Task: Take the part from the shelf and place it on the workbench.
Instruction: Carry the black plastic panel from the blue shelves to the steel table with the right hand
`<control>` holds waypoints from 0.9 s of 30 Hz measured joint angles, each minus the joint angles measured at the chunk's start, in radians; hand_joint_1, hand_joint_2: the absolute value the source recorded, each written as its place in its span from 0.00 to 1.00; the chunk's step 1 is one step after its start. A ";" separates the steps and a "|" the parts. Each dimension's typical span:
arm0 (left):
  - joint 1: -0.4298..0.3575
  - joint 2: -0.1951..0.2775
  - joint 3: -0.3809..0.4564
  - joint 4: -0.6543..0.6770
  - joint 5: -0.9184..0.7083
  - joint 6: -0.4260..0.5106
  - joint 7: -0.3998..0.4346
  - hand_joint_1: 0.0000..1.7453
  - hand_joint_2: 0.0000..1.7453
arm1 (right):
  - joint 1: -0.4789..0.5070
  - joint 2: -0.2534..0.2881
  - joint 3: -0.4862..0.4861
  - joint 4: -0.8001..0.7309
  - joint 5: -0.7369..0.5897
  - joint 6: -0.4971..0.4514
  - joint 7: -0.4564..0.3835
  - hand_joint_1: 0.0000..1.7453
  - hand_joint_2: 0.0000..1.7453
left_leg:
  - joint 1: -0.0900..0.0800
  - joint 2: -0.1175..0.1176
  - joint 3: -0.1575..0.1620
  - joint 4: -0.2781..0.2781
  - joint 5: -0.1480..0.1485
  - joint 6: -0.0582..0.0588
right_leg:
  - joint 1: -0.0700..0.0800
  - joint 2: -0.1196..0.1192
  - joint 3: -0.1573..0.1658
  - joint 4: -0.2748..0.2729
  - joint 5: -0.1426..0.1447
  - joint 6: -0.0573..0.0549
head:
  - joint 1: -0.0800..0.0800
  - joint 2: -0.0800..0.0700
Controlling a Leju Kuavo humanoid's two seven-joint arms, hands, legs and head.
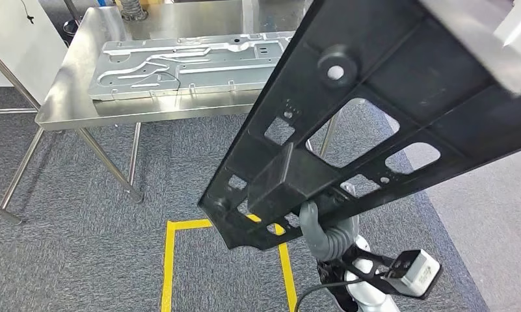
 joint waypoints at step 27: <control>0.010 0.004 0.053 0.000 0.011 -0.003 -0.006 0.00 1.00 | -0.123 0.013 0.062 0.066 -0.085 -0.018 0.018 1.00 1.00 | 0.002 0.005 -0.034 0.007 0.027 -0.016 | 0.010 -0.002 0.138 -0.215 0.063 -0.018 | 0.000 0.000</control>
